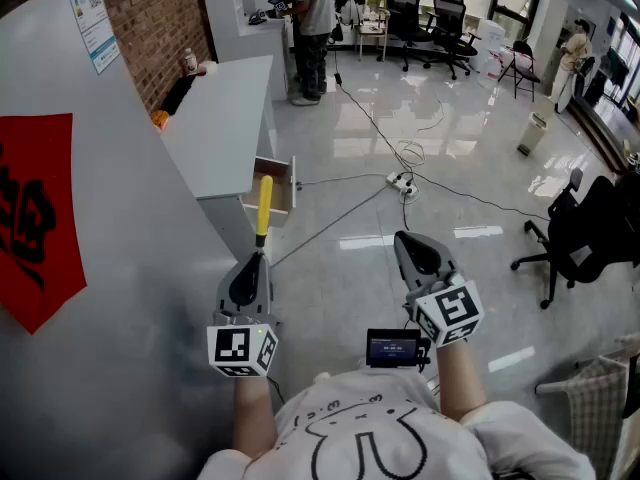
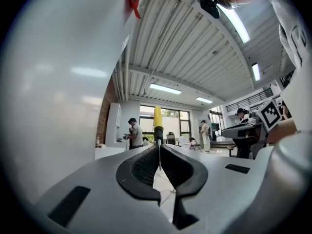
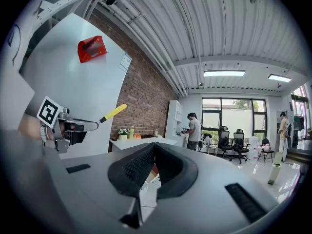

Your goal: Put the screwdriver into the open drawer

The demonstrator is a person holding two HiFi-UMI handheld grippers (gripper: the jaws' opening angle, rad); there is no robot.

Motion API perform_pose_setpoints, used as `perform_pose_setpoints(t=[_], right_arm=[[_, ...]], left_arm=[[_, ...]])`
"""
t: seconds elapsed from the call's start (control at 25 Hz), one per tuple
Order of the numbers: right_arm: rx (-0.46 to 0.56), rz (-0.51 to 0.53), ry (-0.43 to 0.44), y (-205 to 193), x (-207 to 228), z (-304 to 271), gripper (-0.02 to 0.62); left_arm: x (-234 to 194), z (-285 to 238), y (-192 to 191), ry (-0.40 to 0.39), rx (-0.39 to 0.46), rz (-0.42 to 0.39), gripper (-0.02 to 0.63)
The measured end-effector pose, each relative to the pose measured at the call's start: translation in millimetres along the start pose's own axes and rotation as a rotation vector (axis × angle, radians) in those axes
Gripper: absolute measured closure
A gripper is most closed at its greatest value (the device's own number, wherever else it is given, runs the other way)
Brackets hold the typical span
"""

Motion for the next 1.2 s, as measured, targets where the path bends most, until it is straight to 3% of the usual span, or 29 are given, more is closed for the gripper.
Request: perform_pose_setpoints(t=[0.36, 0.88, 1.2], right_arm=[[-0.005, 0.011, 0.016, -8.3, 18.5, -18.6, 0.575], [-0.017, -0.015, 0.099, -17.6, 129.2, -83.1, 0.575], [-0.039, -0.016, 0.156, -33.9, 183.6, -116.4, 0.575]], left_arm=[[-3.3, -25.4, -1.5, 0.026, -0.019, 0.011, 0.586], [19.4, -127.4, 12.8, 0.092, -0.049, 0.079, 0.586], [42.2, -180.0, 11.5, 0.136, -0.075, 0.077, 0.586]])
Point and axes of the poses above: the fingertips, and each gripper's own axes: z backward along the fingers, x to its right, y out of its top, the point moved 6 cm from there along z, backward along the fingers, and after that the axes turned 15 degrees about -x, right-handed, at the moved point
